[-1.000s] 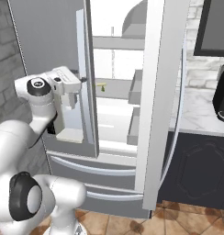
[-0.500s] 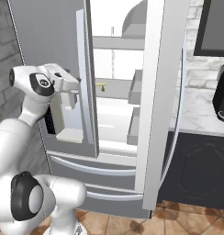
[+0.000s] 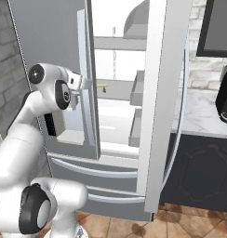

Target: Take the lemon wedge from the fridge and place it on the plate with fish on the dining counter.

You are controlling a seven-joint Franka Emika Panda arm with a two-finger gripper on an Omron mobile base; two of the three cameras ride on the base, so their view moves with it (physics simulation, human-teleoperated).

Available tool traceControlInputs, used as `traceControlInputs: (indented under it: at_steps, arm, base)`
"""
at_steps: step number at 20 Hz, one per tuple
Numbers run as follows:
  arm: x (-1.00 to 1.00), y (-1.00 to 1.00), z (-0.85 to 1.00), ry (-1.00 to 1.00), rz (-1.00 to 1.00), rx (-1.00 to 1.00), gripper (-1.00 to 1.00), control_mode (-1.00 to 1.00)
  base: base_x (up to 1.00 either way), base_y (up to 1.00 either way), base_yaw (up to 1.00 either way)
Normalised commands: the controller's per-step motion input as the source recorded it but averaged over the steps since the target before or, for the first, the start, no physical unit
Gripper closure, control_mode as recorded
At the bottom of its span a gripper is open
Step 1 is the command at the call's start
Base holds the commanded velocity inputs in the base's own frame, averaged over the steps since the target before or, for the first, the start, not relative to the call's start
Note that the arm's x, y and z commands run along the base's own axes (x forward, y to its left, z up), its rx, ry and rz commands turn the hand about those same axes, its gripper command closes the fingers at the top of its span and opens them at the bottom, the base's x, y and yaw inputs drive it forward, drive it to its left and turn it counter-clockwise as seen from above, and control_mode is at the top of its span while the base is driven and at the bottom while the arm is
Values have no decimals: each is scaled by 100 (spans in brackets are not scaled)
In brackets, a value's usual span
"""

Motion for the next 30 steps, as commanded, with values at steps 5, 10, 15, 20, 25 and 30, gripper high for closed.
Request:
traceControlInputs:
  at_steps: [5,10,15,20,25,30]
  arm:
    - [66,23,0,3,0,3,-100,-100]
    - [95,42,-14,1,0,2,-100,-100]
    - [48,1,-14,0,17,14,-100,-100]
    - [14,0,0,0,7,8,-100,-100]
    - [38,-26,0,8,2,5,-100,-100]
    - [17,-14,0,4,0,4,-100,-100]
  base:
    - [0,0,0]
    - [0,0,0]
    - [0,0,0]
    - [0,0,0]
    - [0,0,0]
    - [0,0,0]
